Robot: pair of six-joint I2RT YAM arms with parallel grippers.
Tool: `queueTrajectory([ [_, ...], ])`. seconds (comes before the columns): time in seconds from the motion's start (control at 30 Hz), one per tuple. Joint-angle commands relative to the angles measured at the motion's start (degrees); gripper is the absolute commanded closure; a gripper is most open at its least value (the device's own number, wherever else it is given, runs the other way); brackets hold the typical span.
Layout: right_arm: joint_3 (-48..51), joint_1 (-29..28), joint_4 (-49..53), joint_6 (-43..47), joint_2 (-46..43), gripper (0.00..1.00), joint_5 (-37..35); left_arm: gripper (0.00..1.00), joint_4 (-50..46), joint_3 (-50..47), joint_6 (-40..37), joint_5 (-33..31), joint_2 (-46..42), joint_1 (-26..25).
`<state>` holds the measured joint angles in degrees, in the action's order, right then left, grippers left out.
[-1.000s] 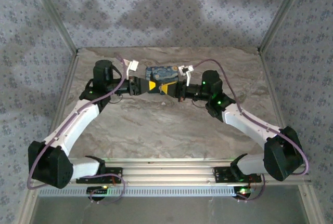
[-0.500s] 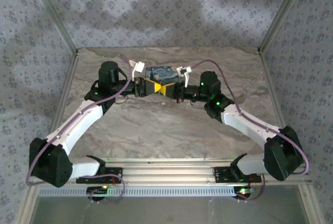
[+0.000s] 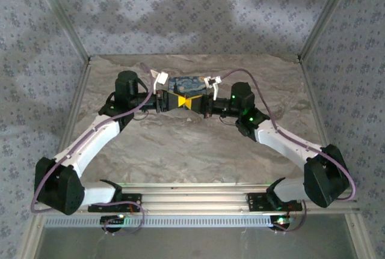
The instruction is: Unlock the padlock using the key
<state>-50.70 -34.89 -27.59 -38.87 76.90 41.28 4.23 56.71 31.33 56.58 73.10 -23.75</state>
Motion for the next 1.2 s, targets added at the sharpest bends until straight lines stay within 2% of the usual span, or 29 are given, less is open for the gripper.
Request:
queueTrajectory([
  [0.0,0.23,0.0,-3.05,-1.29,0.02,1.0,-0.14,0.8,0.69,0.51,-0.92,1.49,0.35,-0.03],
  [0.4,-0.02,-0.09,-2.73,-1.03,0.18,1.0,-0.41,1.0,1.83,0.33,-1.34,2.49,-0.35,-0.25],
  [0.57,-0.54,-0.35,-1.39,-0.6,0.22,1.0,-0.46,1.0,0.82,0.59,-2.9,2.34,-0.9,-0.41],
  [0.7,-0.81,-0.27,1.22,0.31,-0.7,0.76,-1.43,1.0,-3.21,1.53,-6.23,0.93,-1.59,-0.37],
  [0.8,-0.99,0.76,6.24,2.38,-2.75,0.62,-1.9,1.0,-11.74,4.22,-11.89,-1.62,-1.84,-0.29],
  [0.9,-1.14,3.22,11.38,2.41,-6.03,0.53,-1.49,1.0,-20.25,8.04,-18.04,-1.47,-1.36,-0.25],
  [1.07,-5.11,5.63,26.47,11.24,-9.63,0.45,-0.84,1.0,-33.44,14.66,-28.22,-3.23,0.34,-0.21],
  [1.17,-6.86,5.63,28.32,12.3,-9.68,0.42,1.83,1.0,-37.83,17.16,-32.34,-2.06,1.36,-0.25],
])
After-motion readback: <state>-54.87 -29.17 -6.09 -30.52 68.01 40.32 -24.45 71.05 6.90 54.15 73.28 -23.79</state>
